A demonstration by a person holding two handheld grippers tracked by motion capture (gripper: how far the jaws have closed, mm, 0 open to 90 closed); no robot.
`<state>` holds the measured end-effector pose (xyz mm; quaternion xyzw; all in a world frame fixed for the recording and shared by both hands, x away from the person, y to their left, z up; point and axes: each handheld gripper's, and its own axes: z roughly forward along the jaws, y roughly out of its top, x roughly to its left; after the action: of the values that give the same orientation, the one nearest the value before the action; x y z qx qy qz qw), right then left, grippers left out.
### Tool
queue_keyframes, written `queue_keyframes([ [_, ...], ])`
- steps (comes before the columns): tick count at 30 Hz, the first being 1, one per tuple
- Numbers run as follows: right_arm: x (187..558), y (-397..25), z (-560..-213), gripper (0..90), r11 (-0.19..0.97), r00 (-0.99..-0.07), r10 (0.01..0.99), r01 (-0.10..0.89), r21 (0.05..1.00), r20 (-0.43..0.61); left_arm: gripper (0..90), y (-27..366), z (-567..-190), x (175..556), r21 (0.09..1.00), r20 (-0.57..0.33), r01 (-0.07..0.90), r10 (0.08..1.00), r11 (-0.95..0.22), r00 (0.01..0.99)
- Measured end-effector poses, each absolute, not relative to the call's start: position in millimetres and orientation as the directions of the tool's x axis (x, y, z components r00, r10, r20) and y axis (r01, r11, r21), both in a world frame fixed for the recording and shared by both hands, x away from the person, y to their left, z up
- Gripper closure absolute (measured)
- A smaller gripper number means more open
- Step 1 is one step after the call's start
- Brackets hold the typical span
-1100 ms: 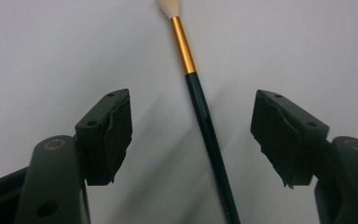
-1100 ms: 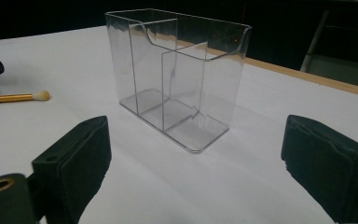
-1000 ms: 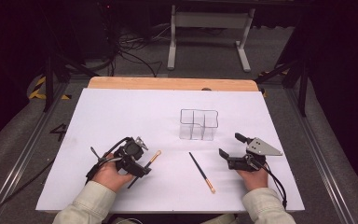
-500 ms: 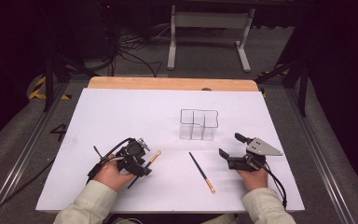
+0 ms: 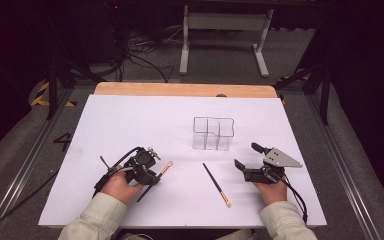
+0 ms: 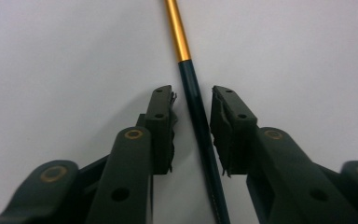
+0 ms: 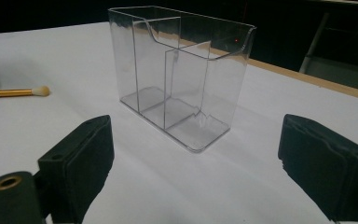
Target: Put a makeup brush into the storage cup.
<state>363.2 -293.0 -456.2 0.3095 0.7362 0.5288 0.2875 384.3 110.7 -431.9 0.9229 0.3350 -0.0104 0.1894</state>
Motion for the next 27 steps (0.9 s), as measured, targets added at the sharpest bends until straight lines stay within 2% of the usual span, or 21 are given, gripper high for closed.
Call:
queue_keyframes([
  [8,363,-293,-456,10.5,0.24,-0.637,0.765,0.154,0.958,-0.089,81.4,111,-432,384,0.338,-0.118,0.636,0.639,-0.694,0.76],
  [14,363,-295,-456,8.9,0.223,-0.624,0.778,0.166,0.961,-0.073,81.8,111,-432,385,0.338,-0.125,0.644,0.645,-0.687,0.754],
  [18,362,-297,-455,7.8,0.182,-0.605,0.796,0.197,0.963,-0.027,82.0,111,-432,385,0.338,-0.118,0.637,0.641,-0.693,0.759],
  [21,362,-300,-452,14.3,0.151,-0.605,0.796,0.22,0.964,0.013,82.2,111,-432,384,0.342,-0.114,0.624,0.628,-0.703,0.77],
  [27,357,-301,-444,14.8,0.16,-0.583,0.812,0.199,0.967,-0.015,82.3,110,-432,385,0.331,-0.127,0.633,0.632,-0.7,0.764],
])
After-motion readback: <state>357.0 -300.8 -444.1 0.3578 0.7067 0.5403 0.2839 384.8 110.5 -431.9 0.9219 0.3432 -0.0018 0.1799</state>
